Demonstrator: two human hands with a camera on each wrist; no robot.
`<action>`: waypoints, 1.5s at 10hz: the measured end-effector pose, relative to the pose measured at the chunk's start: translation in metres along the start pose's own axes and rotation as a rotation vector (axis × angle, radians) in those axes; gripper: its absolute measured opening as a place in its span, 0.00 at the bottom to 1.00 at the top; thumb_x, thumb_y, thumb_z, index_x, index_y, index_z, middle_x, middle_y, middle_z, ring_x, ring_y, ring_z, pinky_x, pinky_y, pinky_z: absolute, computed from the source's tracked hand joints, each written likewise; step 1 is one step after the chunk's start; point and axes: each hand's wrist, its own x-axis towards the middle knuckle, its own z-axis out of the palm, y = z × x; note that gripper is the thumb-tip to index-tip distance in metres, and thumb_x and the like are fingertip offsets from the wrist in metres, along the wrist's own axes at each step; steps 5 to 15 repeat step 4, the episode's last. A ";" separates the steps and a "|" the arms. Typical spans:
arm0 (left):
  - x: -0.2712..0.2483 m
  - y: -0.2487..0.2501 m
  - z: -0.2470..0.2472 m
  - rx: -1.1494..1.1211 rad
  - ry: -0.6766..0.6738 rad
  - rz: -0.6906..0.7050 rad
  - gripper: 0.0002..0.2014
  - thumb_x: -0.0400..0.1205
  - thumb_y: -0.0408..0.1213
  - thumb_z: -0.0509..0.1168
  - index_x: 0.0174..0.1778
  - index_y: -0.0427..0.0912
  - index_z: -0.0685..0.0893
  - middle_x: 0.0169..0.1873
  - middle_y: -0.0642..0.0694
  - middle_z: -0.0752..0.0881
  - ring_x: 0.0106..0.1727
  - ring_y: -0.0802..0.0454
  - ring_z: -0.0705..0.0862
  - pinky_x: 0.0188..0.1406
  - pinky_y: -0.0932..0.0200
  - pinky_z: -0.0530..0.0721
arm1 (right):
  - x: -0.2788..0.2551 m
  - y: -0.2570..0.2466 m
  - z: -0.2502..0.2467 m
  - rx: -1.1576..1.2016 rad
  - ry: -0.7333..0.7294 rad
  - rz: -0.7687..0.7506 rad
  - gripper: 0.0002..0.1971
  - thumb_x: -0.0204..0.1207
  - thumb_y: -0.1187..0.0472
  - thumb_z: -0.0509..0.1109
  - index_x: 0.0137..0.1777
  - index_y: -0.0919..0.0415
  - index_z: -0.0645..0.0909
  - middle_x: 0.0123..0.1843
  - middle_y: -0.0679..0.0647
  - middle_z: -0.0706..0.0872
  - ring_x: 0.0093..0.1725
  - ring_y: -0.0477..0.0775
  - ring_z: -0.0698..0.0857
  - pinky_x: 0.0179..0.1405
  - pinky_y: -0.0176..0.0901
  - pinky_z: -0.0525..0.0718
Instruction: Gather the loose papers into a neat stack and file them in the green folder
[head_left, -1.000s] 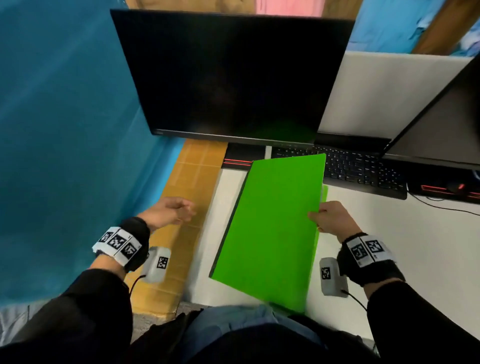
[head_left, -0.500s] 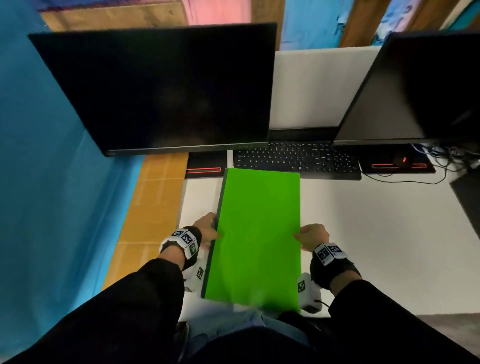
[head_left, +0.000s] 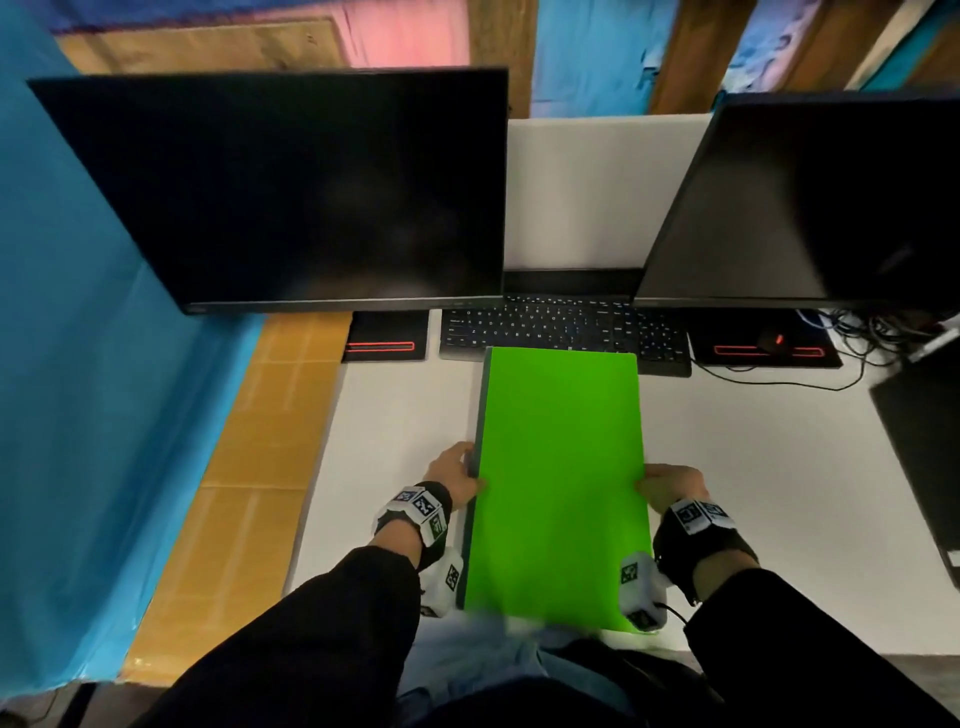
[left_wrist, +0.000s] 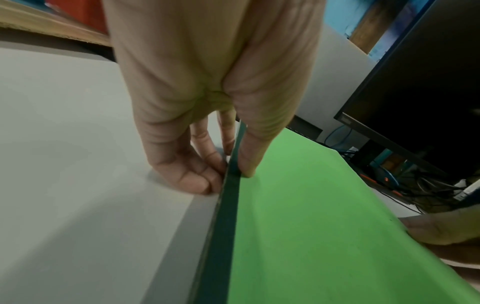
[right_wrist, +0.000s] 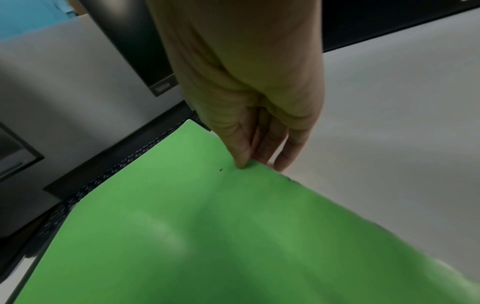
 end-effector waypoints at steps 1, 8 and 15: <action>-0.002 0.009 0.010 -0.013 0.034 0.004 0.26 0.75 0.32 0.67 0.71 0.44 0.73 0.54 0.32 0.87 0.52 0.37 0.85 0.54 0.52 0.82 | -0.003 -0.007 -0.012 -0.047 -0.073 0.009 0.19 0.73 0.66 0.70 0.63 0.55 0.87 0.67 0.57 0.86 0.67 0.64 0.83 0.67 0.48 0.80; -0.007 0.010 0.018 -0.117 0.118 -0.038 0.26 0.76 0.33 0.69 0.71 0.42 0.74 0.40 0.42 0.85 0.45 0.44 0.81 0.51 0.55 0.83 | 0.012 -0.008 -0.030 -0.030 -0.126 -0.053 0.16 0.72 0.65 0.73 0.61 0.63 0.87 0.62 0.63 0.88 0.59 0.63 0.86 0.64 0.48 0.83; -0.007 0.010 0.018 -0.117 0.118 -0.038 0.26 0.76 0.33 0.69 0.71 0.42 0.74 0.40 0.42 0.85 0.45 0.44 0.81 0.51 0.55 0.83 | 0.012 -0.008 -0.030 -0.030 -0.126 -0.053 0.16 0.72 0.65 0.73 0.61 0.63 0.87 0.62 0.63 0.88 0.59 0.63 0.86 0.64 0.48 0.83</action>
